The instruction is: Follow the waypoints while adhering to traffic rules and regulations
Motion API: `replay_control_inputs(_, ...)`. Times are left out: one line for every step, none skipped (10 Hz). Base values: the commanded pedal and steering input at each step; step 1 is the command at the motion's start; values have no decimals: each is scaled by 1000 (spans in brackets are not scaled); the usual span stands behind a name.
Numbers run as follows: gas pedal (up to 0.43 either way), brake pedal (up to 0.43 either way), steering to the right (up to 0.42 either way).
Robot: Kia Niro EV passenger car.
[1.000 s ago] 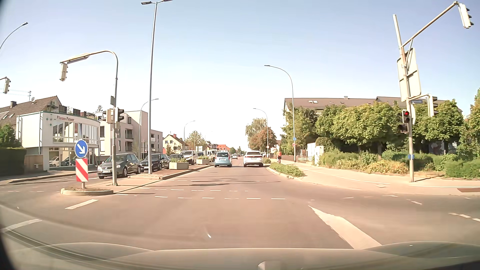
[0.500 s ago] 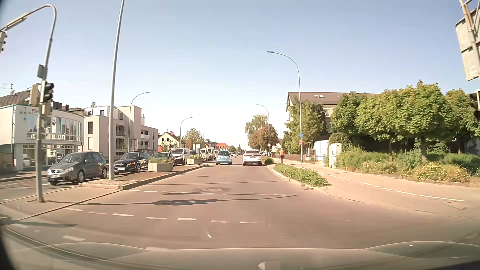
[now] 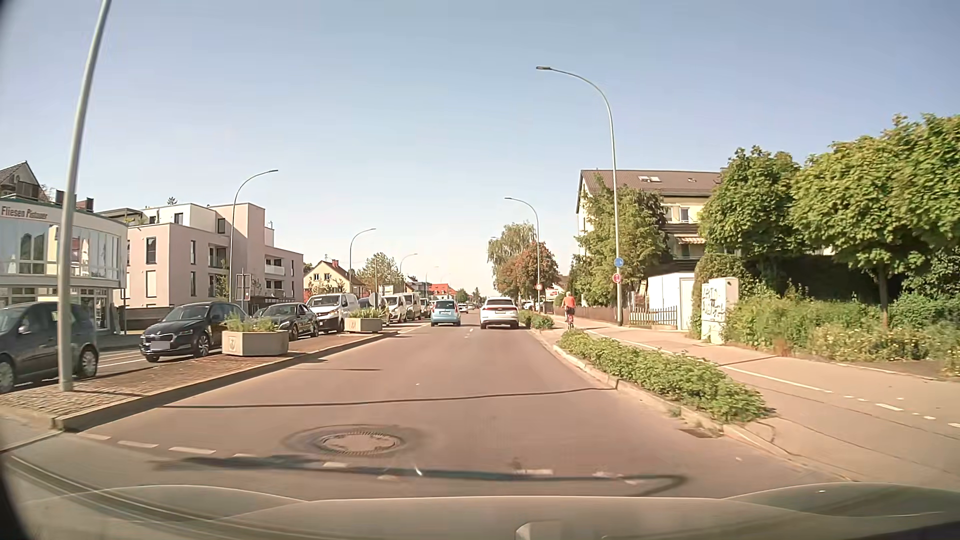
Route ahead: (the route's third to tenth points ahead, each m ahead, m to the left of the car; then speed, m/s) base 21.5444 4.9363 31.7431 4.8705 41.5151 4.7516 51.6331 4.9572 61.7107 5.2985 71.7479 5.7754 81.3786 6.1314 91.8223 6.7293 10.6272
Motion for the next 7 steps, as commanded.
replay_control_inputs(150,0,0)
replay_control_inputs(150,0,-1)
replay_control_inputs(150,0,-2)
replay_control_inputs(150,0,-5)
replay_control_inputs(138,0,-7)
replay_control_inputs(138,0,-10)
replay_control_inputs(130,0,-11)
